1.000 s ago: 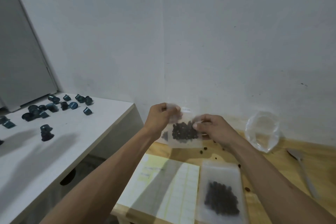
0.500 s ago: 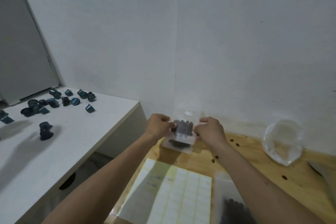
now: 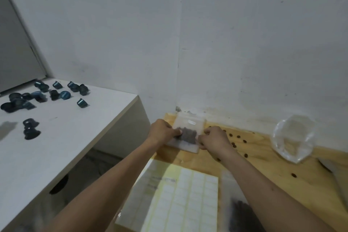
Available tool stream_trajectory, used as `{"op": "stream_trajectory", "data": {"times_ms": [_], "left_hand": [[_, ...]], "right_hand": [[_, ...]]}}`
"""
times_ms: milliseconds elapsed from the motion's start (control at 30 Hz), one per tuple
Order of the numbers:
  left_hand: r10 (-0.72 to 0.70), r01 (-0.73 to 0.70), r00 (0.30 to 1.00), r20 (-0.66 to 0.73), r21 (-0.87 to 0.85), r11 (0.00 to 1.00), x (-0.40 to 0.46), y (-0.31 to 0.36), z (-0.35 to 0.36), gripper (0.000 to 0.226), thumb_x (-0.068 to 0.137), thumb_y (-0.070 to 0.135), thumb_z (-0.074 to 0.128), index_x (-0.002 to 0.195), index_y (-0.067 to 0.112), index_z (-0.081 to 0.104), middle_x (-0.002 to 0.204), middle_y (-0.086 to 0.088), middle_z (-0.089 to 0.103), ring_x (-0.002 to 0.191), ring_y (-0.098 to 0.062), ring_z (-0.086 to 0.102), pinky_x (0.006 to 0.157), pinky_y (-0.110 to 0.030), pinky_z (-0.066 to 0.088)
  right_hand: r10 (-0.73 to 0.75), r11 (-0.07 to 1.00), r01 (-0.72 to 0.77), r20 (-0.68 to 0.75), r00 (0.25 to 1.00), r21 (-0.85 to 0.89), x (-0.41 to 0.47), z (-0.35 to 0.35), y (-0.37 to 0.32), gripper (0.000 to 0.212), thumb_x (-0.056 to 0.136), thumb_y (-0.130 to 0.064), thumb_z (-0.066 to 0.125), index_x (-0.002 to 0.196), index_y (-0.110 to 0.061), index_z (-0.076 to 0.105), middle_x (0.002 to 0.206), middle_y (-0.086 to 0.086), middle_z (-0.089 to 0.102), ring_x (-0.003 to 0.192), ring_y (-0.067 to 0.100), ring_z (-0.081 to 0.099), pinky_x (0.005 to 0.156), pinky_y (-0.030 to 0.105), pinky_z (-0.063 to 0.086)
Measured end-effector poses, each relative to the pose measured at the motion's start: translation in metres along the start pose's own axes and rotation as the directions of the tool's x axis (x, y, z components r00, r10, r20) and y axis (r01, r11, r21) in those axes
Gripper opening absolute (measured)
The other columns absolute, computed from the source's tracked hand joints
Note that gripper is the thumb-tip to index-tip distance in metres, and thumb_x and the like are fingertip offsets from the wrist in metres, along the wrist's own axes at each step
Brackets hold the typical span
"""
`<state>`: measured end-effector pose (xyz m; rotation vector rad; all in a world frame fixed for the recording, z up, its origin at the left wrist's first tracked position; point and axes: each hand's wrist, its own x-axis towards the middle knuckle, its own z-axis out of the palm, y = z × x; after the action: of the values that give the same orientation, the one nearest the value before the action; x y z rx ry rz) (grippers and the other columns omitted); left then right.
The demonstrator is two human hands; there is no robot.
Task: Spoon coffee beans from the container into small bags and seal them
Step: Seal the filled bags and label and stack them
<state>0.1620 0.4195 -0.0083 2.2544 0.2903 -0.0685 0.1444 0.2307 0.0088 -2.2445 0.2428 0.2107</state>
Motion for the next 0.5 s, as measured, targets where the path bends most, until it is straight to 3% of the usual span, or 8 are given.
{"op": "stream_trajectory", "data": {"times_ms": [67, 133, 200, 267, 367, 433, 500], "left_hand": [[0.012, -0.012, 1.0, -0.028, 0.018, 1.0, -0.006, 0.0, 0.002, 0.047, 0.087, 0.041, 0.079, 0.116, 0.005, 0.071, 0.105, -0.015, 0.066, 0.094, -0.025, 0.064, 0.076, -0.031, 0.047], [0.058, -0.05, 0.99, -0.127, 0.065, 0.997, -0.016, 0.004, 0.005, 0.065, 0.087, 0.045, 0.077, 0.136, 0.006, 0.06, 0.134, -0.014, 0.06, 0.12, -0.031, 0.06, 0.099, -0.04, 0.051], [0.141, -0.118, 0.964, -0.224, 0.115, 0.986, -0.03, 0.011, 0.008, 0.062, 0.086, 0.047, 0.075, 0.133, 0.009, 0.062, 0.132, -0.016, 0.059, 0.118, -0.034, 0.06, 0.1, -0.045, 0.051], [0.21, -0.184, 0.953, -0.219, 0.132, 0.974, -0.047, 0.026, 0.012, 0.051, 0.086, 0.045, 0.073, 0.123, 0.01, 0.068, 0.124, -0.013, 0.064, 0.111, -0.031, 0.063, 0.094, -0.041, 0.052], [0.244, -0.235, 0.969, -0.03, 0.175, 0.956, -0.08, 0.051, 0.024, 0.038, 0.088, 0.041, 0.072, 0.109, 0.009, 0.074, 0.113, -0.007, 0.073, 0.105, -0.026, 0.068, 0.083, -0.034, 0.051], [0.227, -0.258, 0.962, 0.153, 0.233, 0.938, -0.1, 0.064, 0.036, 0.04, 0.089, 0.046, 0.074, 0.096, 0.006, 0.072, 0.107, -0.008, 0.073, 0.102, -0.027, 0.07, 0.083, -0.037, 0.054], [0.173, -0.252, 0.939, 0.296, 0.251, 0.934, -0.118, 0.07, 0.049, 0.042, 0.089, 0.052, 0.074, 0.091, 0.011, 0.065, 0.102, -0.012, 0.073, 0.092, -0.029, 0.074, 0.078, -0.038, 0.059]], "right_hand": [[-0.019, 1.0, 0.019, 0.011, 1.0, 0.014, -0.005, -0.007, 0.001, 0.047, 0.094, -0.017, 0.065, 0.135, 0.004, 0.056, 0.105, 0.014, 0.07, 0.088, 0.028, 0.072, 0.078, 0.044, 0.058], [-0.035, 0.998, 0.035, -0.001, 0.999, 0.059, -0.009, -0.019, 0.003, 0.057, 0.093, -0.024, 0.07, 0.142, -0.003, 0.053, 0.109, 0.012, 0.071, 0.084, 0.023, 0.072, 0.076, 0.04, 0.061], [-0.052, 0.996, 0.053, -0.017, 0.999, 0.068, -0.017, -0.034, 0.004, 0.055, 0.091, -0.026, 0.074, 0.14, -0.007, 0.057, 0.116, 0.011, 0.07, 0.09, 0.023, 0.072, 0.08, 0.04, 0.063], [-0.079, 0.997, 0.08, -0.029, 0.996, 0.02, -0.027, -0.052, 0.008, 0.05, 0.09, -0.024, 0.076, 0.134, -0.003, 0.063, 0.124, 0.016, 0.068, 0.099, 0.031, 0.071, 0.088, 0.045, 0.061], [-0.129, 0.985, 0.122, -0.051, 0.99, -0.125, -0.047, -0.078, 0.016, 0.043, 0.09, -0.023, 0.075, 0.119, 0.008, 0.068, 0.126, 0.029, 0.065, 0.106, 0.045, 0.066, 0.093, 0.054, 0.055], [-0.119, 0.964, 0.109, -0.027, 0.993, -0.241, -0.061, -0.093, 0.025, 0.036, 0.09, -0.027, 0.074, 0.107, 0.005, 0.075, 0.117, 0.024, 0.071, 0.102, 0.039, 0.069, 0.09, 0.049, 0.058], [-0.083, 0.931, 0.078, 0.001, 0.997, -0.358, -0.075, -0.106, 0.038, 0.033, 0.089, -0.033, 0.074, 0.091, 0.001, 0.076, 0.101, 0.016, 0.076, 0.09, 0.03, 0.071, 0.078, 0.041, 0.059]]}}
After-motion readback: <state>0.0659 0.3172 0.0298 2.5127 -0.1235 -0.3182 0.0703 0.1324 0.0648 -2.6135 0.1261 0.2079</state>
